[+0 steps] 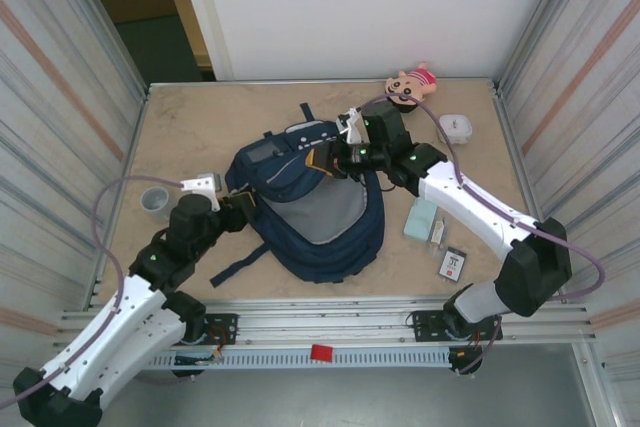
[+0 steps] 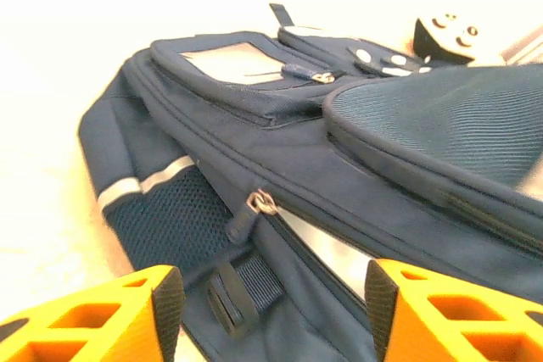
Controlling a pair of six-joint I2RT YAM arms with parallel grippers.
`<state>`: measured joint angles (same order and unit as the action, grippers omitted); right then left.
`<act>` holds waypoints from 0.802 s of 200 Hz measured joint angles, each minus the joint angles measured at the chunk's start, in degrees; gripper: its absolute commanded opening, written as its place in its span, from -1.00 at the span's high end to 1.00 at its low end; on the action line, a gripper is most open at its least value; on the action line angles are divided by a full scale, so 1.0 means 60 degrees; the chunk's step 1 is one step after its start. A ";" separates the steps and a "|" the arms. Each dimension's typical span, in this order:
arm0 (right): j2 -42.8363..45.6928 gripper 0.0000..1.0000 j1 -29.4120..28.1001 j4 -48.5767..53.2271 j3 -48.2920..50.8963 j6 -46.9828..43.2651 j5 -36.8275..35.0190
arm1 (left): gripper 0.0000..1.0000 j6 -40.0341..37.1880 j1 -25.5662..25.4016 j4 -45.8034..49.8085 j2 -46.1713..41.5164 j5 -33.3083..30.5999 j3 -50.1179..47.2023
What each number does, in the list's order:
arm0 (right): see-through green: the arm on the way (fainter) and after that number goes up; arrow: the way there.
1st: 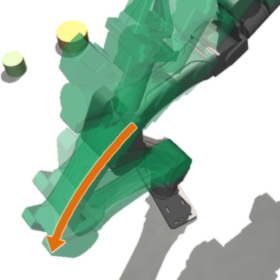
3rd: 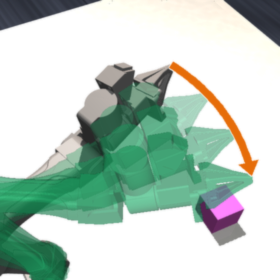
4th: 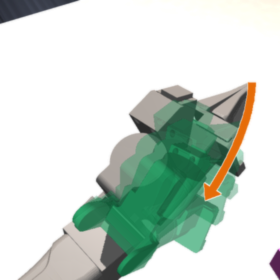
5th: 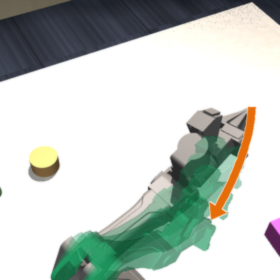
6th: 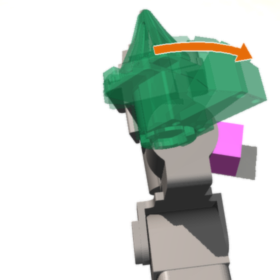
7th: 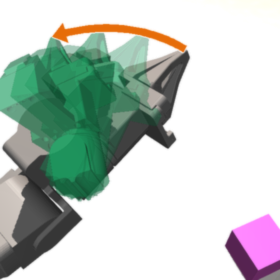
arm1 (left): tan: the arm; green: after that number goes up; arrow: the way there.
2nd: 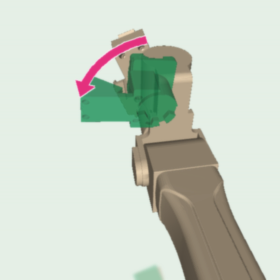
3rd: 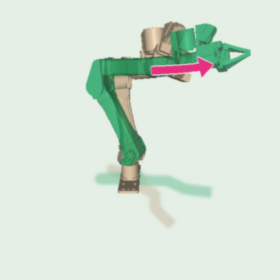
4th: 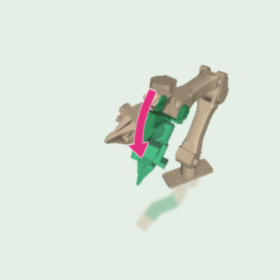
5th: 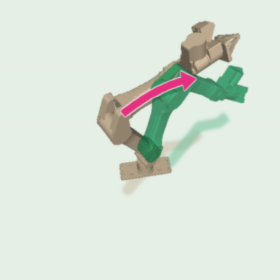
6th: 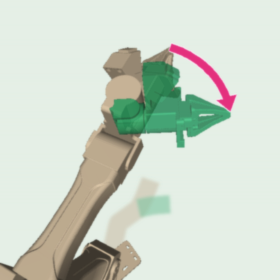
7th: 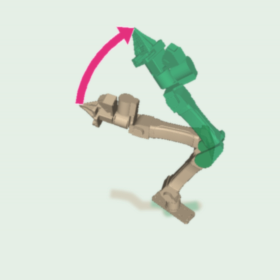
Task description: Pack books, pencil case, and school supplies into a backpack
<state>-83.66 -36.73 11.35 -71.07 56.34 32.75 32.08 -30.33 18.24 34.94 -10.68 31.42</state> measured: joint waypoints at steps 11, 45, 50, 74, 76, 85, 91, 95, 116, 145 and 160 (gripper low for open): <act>-0.0171 0.91 -0.0076 -0.0390 0.0033 0.0055 -0.0386 | -0.23 0.0124 0.0000 0.0226 -0.0058 -0.0259 0.0255; -0.0852 0.85 -0.0364 -0.1373 0.0036 0.0127 -0.1461 | -0.24 0.0437 0.0000 0.0612 -0.0036 -0.0863 0.0743; -0.0965 0.83 -0.0415 -0.1464 0.0036 0.0171 -0.1588 | -0.24 0.0492 0.0000 0.0648 0.0000 -0.0929 0.0798; -0.1515 0.71 -0.0685 -0.1883 0.0036 0.0393 -0.2062 | -0.24 0.0743 0.0000 0.0678 0.0277 -0.1111 0.0878; -0.1545 0.68 -0.0703 -0.1898 0.0036 0.0426 -0.2084 | -0.24 0.0765 0.0000 0.0685 0.0310 -0.1122 0.0878; -0.1727 0.56 -0.0787 -0.1967 0.0036 0.0557 -0.2218 | -0.24 0.0849 0.0000 0.0681 0.0433 -0.1144 0.0878; -0.1832 0.45 -0.0841 -0.2022 0.0036 0.0699 -0.2269 | -0.24 0.0903 0.0000 0.0681 0.0514 -0.1147 0.0878; -0.1912 0.35 -0.0874 -0.2069 0.0051 0.0831 -0.2288 | -0.24 0.0925 0.0000 0.0681 0.0546 -0.1147 0.0878; -0.2025 -0.09 -0.1016 -0.2197 0.0375 0.1395 -0.2324 | -0.25 0.1067 0.0000 0.0688 0.0852 -0.1129 0.0874; -0.2025 -0.30 -0.1191 -0.1861 0.1096 0.2095 -0.2229 | -0.25 0.1206 0.0000 0.0637 0.0889 -0.1129 0.0838; -0.2007 -0.34 -0.1220 -0.1435 0.1330 0.2277 -0.2167 | -0.25 0.1202 0.0000 0.0561 0.0900 -0.1126 0.0750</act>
<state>-95.70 -44.05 2.74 -63.09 70.00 19.75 39.29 -30.33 21.61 40.34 -17.43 35.92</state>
